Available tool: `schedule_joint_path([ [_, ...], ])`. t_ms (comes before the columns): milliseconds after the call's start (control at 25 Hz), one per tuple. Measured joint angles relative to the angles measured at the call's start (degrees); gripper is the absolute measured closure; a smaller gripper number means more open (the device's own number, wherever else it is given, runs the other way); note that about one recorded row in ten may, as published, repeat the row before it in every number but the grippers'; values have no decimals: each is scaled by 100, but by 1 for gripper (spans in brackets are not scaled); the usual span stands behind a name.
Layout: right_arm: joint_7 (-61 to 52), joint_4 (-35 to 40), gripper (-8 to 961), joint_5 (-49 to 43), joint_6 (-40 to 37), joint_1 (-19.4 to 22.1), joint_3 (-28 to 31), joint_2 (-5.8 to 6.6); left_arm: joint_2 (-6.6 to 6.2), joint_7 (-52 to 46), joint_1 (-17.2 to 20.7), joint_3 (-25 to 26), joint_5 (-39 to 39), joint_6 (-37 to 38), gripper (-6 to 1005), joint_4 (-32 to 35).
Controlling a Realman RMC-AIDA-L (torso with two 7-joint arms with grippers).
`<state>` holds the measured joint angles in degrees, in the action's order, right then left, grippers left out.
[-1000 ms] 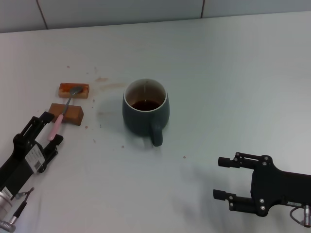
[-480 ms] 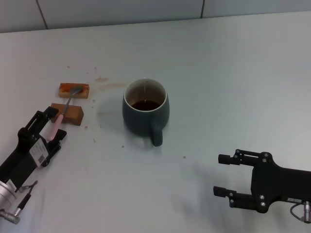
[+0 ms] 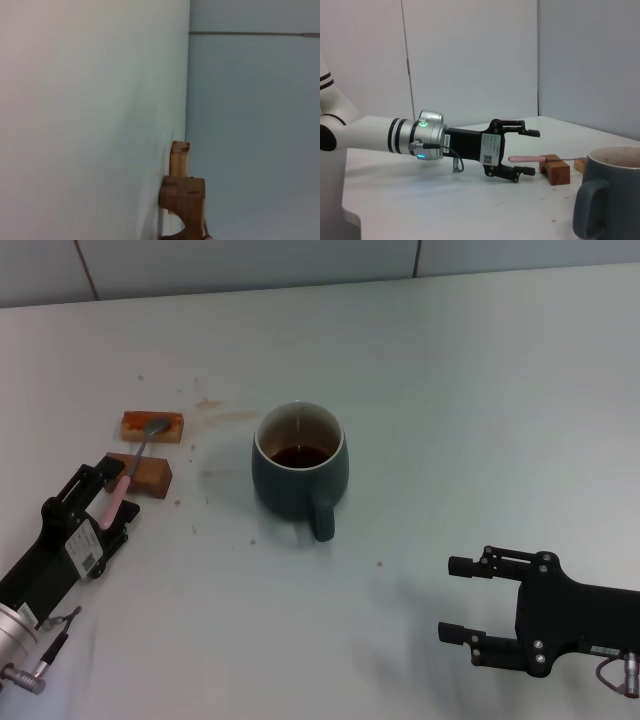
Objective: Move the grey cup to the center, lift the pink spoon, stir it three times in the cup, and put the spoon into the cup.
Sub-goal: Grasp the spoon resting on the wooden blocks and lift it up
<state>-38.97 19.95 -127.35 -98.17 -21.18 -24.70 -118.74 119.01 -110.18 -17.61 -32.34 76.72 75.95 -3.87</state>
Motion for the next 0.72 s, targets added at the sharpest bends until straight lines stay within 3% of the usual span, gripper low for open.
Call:
schedule_joint_path([
  [280,-69,0,259,0,0,-34,-5,0,-1,-4,-21,10,0,-50,301,-2],
  [520,-76,0,260,0,-1,-36,-9,0,-2,-10,-28,9,1,-129,497,-9],
  [720,-83,0,260,0,-1,-50,-9,-2,-9,-12,-27,9,1,-136,564,-9],
])
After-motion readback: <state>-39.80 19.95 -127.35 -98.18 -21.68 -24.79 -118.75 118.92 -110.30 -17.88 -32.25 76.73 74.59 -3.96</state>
